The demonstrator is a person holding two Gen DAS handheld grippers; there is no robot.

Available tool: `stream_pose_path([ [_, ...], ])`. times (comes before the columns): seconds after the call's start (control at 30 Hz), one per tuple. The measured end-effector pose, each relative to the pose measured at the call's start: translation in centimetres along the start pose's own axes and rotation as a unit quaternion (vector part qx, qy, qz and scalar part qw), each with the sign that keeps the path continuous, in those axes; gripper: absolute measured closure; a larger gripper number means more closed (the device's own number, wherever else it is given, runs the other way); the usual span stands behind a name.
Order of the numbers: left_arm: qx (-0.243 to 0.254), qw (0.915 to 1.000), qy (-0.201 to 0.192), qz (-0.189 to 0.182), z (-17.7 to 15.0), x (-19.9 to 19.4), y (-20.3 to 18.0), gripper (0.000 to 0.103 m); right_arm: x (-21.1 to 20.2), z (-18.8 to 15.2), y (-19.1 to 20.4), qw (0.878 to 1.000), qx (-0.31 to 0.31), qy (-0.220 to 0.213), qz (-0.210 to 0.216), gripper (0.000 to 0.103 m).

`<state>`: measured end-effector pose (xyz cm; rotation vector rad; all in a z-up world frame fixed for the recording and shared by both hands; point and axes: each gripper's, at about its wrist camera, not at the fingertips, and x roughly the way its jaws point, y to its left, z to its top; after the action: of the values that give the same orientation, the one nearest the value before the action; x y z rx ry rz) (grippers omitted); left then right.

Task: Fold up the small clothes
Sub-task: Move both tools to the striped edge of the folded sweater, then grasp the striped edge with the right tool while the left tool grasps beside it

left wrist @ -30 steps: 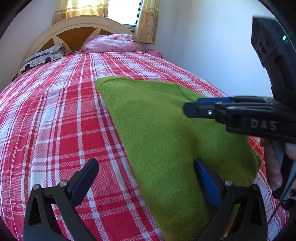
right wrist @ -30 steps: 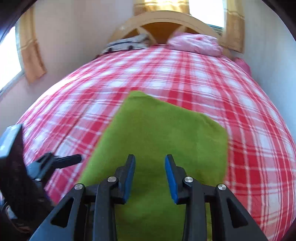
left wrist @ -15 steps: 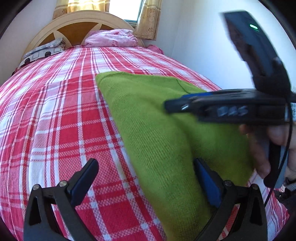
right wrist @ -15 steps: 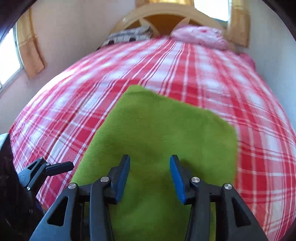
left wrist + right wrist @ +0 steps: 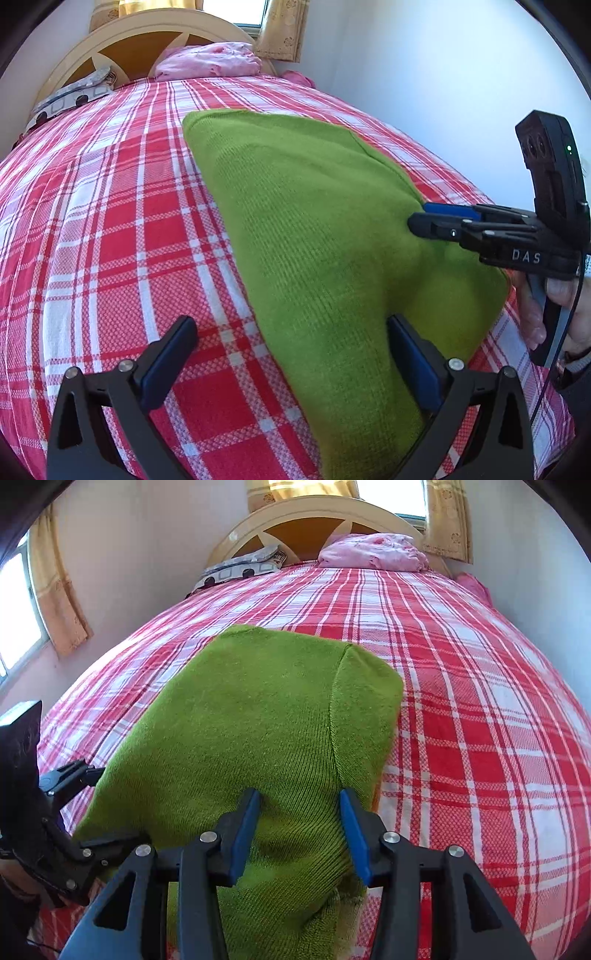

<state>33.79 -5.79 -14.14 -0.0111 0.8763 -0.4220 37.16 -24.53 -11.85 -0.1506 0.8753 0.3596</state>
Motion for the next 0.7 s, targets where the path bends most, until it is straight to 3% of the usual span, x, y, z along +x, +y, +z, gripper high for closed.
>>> stream_pose_path([
  [0.1, 0.0, 1.0, -0.002, 0.007, -0.1, 0.0, 0.0, 0.0, -1.7, 0.5, 0.3, 0.999, -0.009, -0.024, 0.02, 0.056],
  [0.17, -0.001, 1.0, -0.003, 0.008, 0.0, -0.1, 0.0, 0.0, -2.5, 0.9, -0.7, 0.998, 0.024, -0.036, 0.041, 0.056],
  [0.33, 0.001, 0.9999, 0.001, 0.013, 0.0, 0.0, -0.1, 0.0, -1.3, 1.4, -4.1, 0.994, 0.091, -0.031, 0.044, 0.053],
  [0.7, -0.003, 0.9999, 0.007, 0.009, 0.3, 0.6, 0.2, 0.0, 3.6, 2.4, -9.9, 0.962, 0.227, 0.006, 0.149, 0.041],
])
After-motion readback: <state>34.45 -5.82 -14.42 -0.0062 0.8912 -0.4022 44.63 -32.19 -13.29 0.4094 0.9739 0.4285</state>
